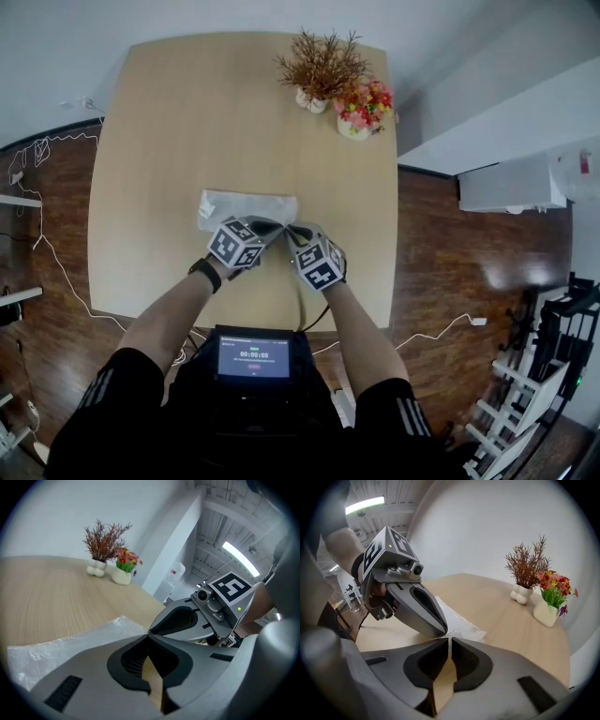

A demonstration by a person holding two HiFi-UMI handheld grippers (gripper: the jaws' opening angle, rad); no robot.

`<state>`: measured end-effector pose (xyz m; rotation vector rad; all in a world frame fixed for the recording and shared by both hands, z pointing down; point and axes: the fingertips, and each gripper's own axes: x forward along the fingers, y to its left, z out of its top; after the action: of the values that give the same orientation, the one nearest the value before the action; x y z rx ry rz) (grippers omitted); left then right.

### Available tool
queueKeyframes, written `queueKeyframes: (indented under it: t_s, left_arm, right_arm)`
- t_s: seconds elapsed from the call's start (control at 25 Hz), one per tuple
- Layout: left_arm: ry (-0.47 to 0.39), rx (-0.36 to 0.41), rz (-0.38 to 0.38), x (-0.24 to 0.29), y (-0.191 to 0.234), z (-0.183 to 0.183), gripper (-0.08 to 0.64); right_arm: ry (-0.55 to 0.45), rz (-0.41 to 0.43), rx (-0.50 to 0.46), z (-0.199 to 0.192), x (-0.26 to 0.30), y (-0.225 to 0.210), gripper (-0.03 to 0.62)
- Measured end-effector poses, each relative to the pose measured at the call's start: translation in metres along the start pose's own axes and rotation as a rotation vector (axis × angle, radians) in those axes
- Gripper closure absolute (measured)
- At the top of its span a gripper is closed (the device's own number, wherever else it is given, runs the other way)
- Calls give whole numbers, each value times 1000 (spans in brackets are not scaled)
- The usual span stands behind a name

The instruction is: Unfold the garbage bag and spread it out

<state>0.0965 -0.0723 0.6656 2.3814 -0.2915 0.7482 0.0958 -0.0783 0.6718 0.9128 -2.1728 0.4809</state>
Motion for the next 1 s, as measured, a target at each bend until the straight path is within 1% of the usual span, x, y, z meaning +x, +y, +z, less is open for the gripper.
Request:
queueKeyframes:
  t_s: [0.08, 0.36, 0.6, 0.68, 0.8, 1.0]
  left_arm:
    - [-6, -7, 1, -1, 0, 2, 559]
    - [-39, -21, 5, -8, 3, 11, 559]
    - [-100, -85, 50, -28, 22, 22, 559]
    - [-136, -109, 66, -39, 30, 29, 559]
    - [-219, -152, 98, -62, 41, 43, 559]
    - [-371, -205, 191, -117, 66, 60, 559]
  right_arm:
    - [-6, -3, -3, -1, 1, 1, 563]
    - [-31, -21, -7, 7, -4, -1, 571]
    - [-22, -36, 7, 1, -7, -7, 572]
    - [-20, -37, 14, -1, -7, -8, 572]
    - [-19, -39, 23, -2, -8, -10, 572]
    - [-13, -49, 43, -6, -9, -14, 572]
